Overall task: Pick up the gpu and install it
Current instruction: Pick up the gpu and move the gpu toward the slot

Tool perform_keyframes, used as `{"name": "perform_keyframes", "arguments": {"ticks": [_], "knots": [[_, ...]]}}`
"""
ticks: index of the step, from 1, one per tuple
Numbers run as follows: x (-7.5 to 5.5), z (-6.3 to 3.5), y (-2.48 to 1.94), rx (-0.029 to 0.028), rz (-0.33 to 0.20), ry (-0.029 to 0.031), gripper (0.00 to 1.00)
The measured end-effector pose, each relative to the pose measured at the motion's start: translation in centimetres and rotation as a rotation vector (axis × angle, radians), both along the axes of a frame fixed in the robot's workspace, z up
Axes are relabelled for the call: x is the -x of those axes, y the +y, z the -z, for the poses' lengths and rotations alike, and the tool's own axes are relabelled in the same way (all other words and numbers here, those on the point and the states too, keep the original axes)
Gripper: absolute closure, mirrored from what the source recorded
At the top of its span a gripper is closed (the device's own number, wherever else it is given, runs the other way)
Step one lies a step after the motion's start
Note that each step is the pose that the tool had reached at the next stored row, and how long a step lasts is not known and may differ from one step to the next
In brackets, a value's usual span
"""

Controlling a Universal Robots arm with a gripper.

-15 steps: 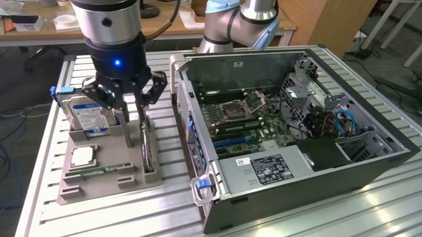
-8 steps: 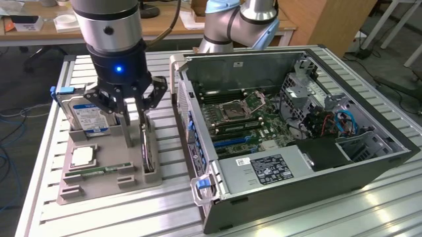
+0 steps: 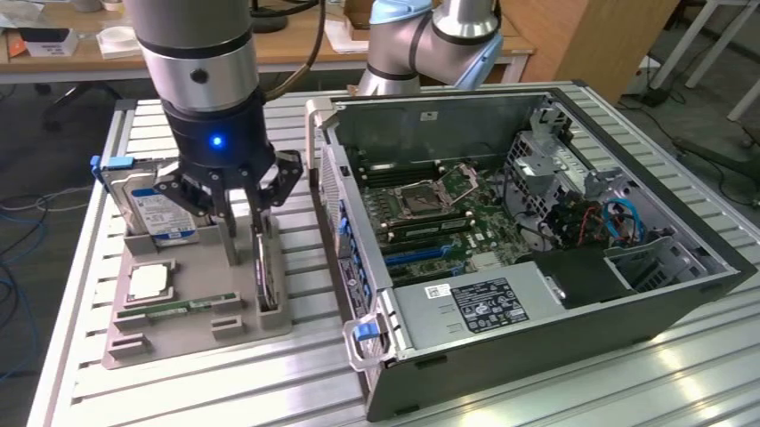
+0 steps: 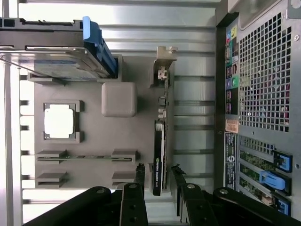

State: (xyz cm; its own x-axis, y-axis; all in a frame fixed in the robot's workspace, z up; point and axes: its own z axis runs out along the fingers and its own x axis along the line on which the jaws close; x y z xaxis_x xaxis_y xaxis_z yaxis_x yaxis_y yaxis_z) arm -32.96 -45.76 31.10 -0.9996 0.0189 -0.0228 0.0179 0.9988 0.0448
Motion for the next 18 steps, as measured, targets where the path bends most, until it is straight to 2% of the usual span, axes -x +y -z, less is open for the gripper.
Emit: {"name": "perform_keyframes", "arguments": {"ticks": [6,14,18], "knots": [[0.0,0.4,-0.08,0.0002,0.0,0.0,0.65],[-0.6,1.13,0.41,0.0003,0.0,0.0001,0.65],[-0.7,1.48,0.44,0.0003,0.0,0.0001,0.65]]}}
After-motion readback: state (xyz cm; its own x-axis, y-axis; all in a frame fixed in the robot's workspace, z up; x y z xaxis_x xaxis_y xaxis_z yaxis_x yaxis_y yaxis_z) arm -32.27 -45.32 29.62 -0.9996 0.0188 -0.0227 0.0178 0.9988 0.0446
